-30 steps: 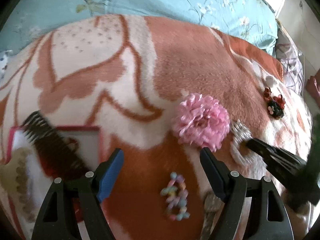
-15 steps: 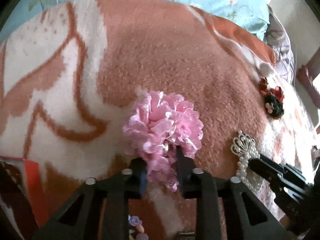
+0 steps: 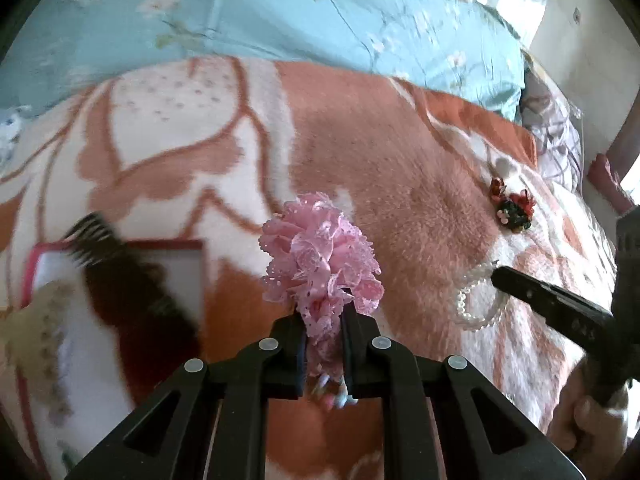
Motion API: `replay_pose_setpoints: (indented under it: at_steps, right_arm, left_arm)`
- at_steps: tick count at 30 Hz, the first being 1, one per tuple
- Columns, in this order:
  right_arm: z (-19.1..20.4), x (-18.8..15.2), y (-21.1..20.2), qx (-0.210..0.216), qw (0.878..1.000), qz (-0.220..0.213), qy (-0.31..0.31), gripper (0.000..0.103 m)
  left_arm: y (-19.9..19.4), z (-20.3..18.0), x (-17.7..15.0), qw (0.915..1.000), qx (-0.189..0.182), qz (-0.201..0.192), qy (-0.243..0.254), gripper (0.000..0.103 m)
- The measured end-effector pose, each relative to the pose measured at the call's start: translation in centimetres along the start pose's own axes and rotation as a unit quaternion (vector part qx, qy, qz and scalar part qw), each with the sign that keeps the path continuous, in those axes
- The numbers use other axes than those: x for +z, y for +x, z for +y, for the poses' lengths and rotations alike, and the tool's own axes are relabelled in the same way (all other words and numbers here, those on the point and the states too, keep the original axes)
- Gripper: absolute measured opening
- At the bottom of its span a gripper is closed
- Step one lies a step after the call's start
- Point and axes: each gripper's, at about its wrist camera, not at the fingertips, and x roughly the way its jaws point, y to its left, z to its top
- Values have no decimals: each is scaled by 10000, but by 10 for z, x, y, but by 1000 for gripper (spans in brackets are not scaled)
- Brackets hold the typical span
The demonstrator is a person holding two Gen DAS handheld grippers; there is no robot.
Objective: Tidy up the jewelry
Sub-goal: 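Grasp pink flower clip with left tool while right tool grasps pearl bracelet, then carry both items into the box and open both tools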
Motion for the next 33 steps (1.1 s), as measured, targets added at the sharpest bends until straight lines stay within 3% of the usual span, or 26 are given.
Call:
replay_pose_setpoints:
  at_steps: [17, 24, 33]
  right_arm:
    - [122, -23, -3, 946, 9919, 228, -812, 12]
    - [172, -37, 13, 1286, 9845, 428, -1115, 12]
    - [221, -51, 37, 1565, 9762, 614, -1369, 12]
  left_arm:
    - [-166, 80, -106, 9945, 422, -369, -883, 12]
    - [-193, 113, -136, 9890, 603, -345, -1307, 12]
    - [-204, 136, -147, 9839, 727, -333, -1600, 12]
